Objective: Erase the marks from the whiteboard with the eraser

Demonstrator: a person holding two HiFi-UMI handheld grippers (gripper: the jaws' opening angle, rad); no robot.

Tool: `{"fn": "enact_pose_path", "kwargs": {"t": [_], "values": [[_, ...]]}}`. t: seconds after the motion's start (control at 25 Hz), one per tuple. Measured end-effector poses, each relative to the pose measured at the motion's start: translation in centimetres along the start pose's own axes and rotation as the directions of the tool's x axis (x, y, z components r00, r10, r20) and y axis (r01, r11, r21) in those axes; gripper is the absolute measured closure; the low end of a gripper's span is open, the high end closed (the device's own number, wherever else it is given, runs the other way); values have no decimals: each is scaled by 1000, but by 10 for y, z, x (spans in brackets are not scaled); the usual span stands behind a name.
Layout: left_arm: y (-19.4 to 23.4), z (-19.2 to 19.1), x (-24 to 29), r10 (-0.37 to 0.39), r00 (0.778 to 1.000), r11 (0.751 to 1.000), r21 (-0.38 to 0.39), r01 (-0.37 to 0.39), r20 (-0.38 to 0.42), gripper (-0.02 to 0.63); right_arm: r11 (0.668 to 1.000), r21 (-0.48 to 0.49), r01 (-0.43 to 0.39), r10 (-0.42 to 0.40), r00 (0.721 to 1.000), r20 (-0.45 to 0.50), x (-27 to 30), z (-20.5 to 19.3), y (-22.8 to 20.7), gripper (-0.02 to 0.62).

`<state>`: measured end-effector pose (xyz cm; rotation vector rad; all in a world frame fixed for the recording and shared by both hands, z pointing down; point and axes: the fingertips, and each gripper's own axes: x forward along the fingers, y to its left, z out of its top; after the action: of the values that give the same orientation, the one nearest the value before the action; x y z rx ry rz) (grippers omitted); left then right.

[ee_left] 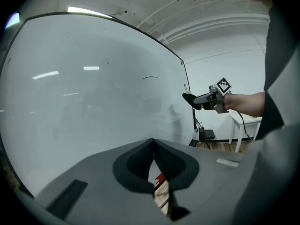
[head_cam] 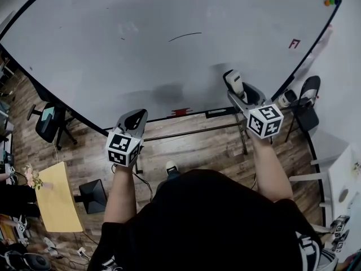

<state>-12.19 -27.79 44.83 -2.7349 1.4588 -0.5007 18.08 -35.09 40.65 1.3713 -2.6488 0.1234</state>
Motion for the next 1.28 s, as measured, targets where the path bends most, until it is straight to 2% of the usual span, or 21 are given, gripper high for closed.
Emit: {"fn": "enact_pose_path", "kwargs": {"t": [0.52,0.92,1.28], "values": [[0,2,0,-3,1000,1000,9,3,10,592,1000,-11,13,-13,1000,11,6,11,-1,344],[2,6,-2,8,1000,1000,17,-8,9,592,992,-122,24,-15,997,74,23,65,4,344],[7,3,-4,14,1000,1000,15,-14,-2,592,976,-208,58,-39,995,95,45,91,8,344]]}}
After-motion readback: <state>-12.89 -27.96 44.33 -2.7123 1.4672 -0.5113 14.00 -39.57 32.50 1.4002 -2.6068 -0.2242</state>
